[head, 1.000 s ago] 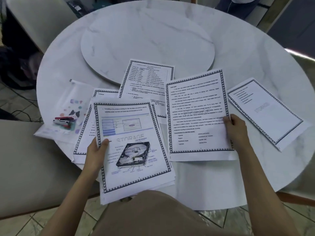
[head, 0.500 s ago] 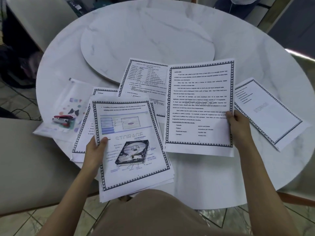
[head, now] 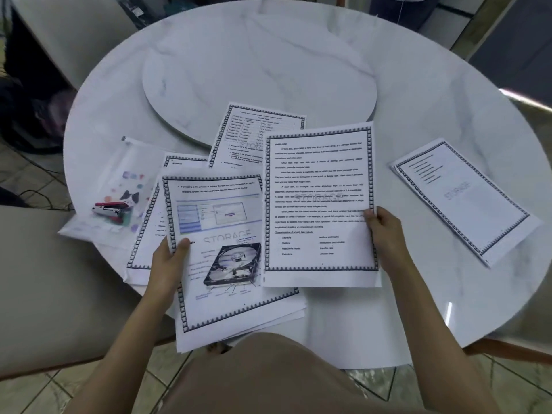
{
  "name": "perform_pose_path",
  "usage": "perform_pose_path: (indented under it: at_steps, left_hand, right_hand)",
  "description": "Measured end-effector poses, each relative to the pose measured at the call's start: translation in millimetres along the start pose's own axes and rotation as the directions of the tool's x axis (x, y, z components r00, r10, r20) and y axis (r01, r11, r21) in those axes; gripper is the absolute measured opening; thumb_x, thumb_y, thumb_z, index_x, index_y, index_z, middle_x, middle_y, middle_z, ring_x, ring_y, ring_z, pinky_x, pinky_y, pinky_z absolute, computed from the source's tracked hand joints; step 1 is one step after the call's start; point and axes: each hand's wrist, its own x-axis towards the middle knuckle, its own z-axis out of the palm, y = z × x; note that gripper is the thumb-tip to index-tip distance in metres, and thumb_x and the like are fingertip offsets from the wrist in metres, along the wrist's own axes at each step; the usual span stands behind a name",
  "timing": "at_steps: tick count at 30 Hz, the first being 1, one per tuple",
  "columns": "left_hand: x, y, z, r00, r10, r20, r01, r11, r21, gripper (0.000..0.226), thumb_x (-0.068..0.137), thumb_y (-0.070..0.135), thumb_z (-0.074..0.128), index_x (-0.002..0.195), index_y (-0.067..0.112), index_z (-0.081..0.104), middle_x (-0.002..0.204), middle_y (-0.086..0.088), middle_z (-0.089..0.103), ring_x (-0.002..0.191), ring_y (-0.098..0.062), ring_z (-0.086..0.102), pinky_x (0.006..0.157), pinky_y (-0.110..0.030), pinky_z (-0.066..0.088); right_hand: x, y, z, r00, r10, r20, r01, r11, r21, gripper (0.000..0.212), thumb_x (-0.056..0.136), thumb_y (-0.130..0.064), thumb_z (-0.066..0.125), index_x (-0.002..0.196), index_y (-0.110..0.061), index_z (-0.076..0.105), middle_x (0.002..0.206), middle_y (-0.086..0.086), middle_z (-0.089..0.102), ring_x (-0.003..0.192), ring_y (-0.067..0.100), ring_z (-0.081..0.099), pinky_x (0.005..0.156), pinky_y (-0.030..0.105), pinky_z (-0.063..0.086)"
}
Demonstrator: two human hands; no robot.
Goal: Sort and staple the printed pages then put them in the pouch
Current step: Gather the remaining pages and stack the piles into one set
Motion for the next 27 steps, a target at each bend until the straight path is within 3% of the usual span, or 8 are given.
perform_pose_path:
  at_steps: [2,4,8,11,15,22,27]
  left_hand:
    - [1,0,0,1.0,-0.005,0.009,0.005,1.0,-0.008,0.04,0.097,0.022,0.046,0.134,0.007,0.046,0.13,-0.013,0.056,0.117,-0.03,0.054,0.101,-0.047,0.042]
    - [1,0,0,1.0,-0.009,0.016,0.009,1.0,-0.02,0.04,0.097,0.023,0.046,0.133,0.008,0.046,0.129,-0.012,0.057,0.117,-0.03,0.054,0.101,-0.048,0.043]
    - [-1,1,-1,0.999,-0.013,0.035,0.015,0.999,-0.049,0.039,0.097,0.024,0.045,0.134,0.011,0.046,0.128,-0.011,0.058,0.114,-0.029,0.057,0.098,-0.045,0.045]
    - [-4,4,1,0.999,-0.017,0.031,0.02,0.996,-0.089,0.04,0.097,0.027,0.045,0.134,0.011,0.046,0.127,-0.01,0.059,0.112,-0.028,0.058,0.095,-0.042,0.046]
    - [-5,4,1,0.999,-0.028,0.03,0.031,0.993,-0.116,0.041,0.097,0.031,0.045,0.133,0.013,0.047,0.127,-0.009,0.059,0.114,-0.027,0.057,0.101,-0.047,0.043]
    - [-8,5,6,0.998,-0.017,0.058,0.023,0.996,-0.092,0.035,0.097,0.023,0.046,0.13,0.012,0.048,0.124,-0.007,0.059,0.115,-0.027,0.056,0.1,-0.046,0.044]
    - [-5,6,0,0.999,0.01,0.046,-0.008,0.999,-0.052,0.034,0.097,0.027,0.046,0.128,0.016,0.05,0.127,-0.006,0.058,0.116,-0.027,0.056,0.102,-0.05,0.042]
  right_hand:
    - [-3,2,14,1.0,0.012,0.026,-0.012,1.0,-0.009,0.034,0.09,-0.034,0.05,0.093,-0.001,0.058,0.1,0.028,0.063,0.082,0.03,0.061,0.084,0.053,0.05]
    - [-8,3,29,0.998,0.026,0.062,-0.025,1.0,-0.016,0.037,0.089,-0.035,0.05,0.09,0.001,0.055,0.09,0.027,0.062,0.075,0.022,0.054,0.074,0.04,0.048]
    - [-23,0,58,0.991,0.027,0.134,-0.023,0.999,-0.032,0.027,0.095,-0.024,0.048,0.081,-0.002,0.055,0.077,0.009,0.057,0.07,0.016,0.048,0.066,0.029,0.039]
    - [-30,0,75,0.985,0.019,0.174,-0.011,0.999,-0.046,0.025,0.096,-0.023,0.047,0.086,-0.002,0.057,0.081,0.011,0.062,0.072,0.017,0.053,0.067,0.031,0.044]
    - [-40,-3,88,0.972,0.02,0.235,-0.004,0.998,-0.067,0.024,0.096,-0.022,0.046,0.1,-0.004,0.061,0.1,0.013,0.067,0.087,0.021,0.06,0.083,0.037,0.05]
    - [-53,-5,106,0.939,-0.004,0.344,0.044,0.993,-0.109,0.023,0.097,-0.023,0.046,0.096,-0.006,0.06,0.095,0.017,0.066,0.08,0.02,0.056,0.071,0.031,0.045]
    - [-47,-8,102,0.944,-0.005,0.33,0.03,0.997,-0.073,0.015,0.095,-0.02,0.049,0.093,-0.014,0.062,0.085,0.001,0.065,0.073,0.011,0.057,0.067,0.02,0.046]
